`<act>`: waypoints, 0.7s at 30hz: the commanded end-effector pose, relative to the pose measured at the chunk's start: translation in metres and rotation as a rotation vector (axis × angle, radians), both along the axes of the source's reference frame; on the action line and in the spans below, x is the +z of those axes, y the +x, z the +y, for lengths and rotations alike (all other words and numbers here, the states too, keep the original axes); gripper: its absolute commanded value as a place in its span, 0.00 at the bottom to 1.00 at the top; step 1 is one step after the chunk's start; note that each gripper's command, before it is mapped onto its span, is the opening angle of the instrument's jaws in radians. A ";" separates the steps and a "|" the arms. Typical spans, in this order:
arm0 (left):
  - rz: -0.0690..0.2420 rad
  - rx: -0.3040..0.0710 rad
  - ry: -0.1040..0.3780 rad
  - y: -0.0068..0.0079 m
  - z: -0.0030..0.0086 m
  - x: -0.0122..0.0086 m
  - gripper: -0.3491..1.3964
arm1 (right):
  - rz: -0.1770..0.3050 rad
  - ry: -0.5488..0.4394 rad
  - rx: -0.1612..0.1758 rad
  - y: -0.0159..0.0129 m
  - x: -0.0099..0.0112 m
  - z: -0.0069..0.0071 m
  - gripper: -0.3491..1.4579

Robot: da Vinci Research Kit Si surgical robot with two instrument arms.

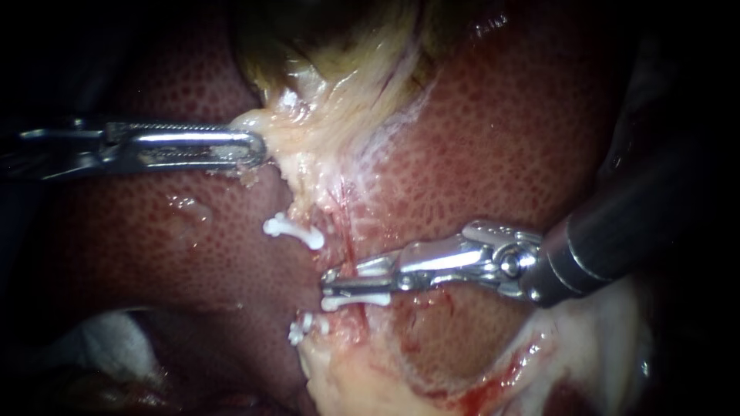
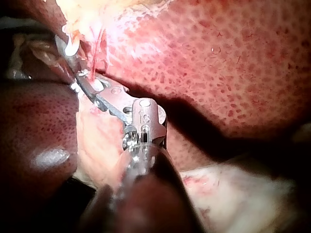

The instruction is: Going back second clip right tube

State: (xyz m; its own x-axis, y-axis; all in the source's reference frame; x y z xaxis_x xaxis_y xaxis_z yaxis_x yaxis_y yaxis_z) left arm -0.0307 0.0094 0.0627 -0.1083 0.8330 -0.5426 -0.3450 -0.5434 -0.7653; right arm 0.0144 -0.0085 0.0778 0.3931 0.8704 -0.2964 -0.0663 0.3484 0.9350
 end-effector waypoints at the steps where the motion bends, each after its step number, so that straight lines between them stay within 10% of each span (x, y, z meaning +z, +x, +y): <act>1: 0.000 0.000 0.000 0.0000 0.0000 0.0000 0.00 | 0.000 -0.001 -0.001 0.0000 0.0000 0.0000 0.00; 10: -0.001 0.000 -0.001 0.0000 0.0000 0.0001 0.00 | 0.016 -0.060 -0.017 0.0001 -0.0005 0.0001 0.00; 14: 0.000 0.000 -0.001 0.0000 0.0000 0.0002 0.00 | 0.025 -0.181 0.004 0.0004 -0.0011 0.0010 0.35; 21: 0.000 0.000 -0.001 0.0001 0.0000 0.0002 0.00 | 0.024 -0.258 0.010 0.0004 -0.0011 0.0019 0.44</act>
State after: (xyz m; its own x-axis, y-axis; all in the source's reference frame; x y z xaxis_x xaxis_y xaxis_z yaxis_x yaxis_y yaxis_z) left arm -0.0306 0.0094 0.0630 -0.1081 0.8325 -0.5433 -0.3448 -0.5440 -0.7650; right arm 0.0148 -0.0064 0.0766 0.3749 0.7610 -0.5295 -0.0478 0.5863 0.8087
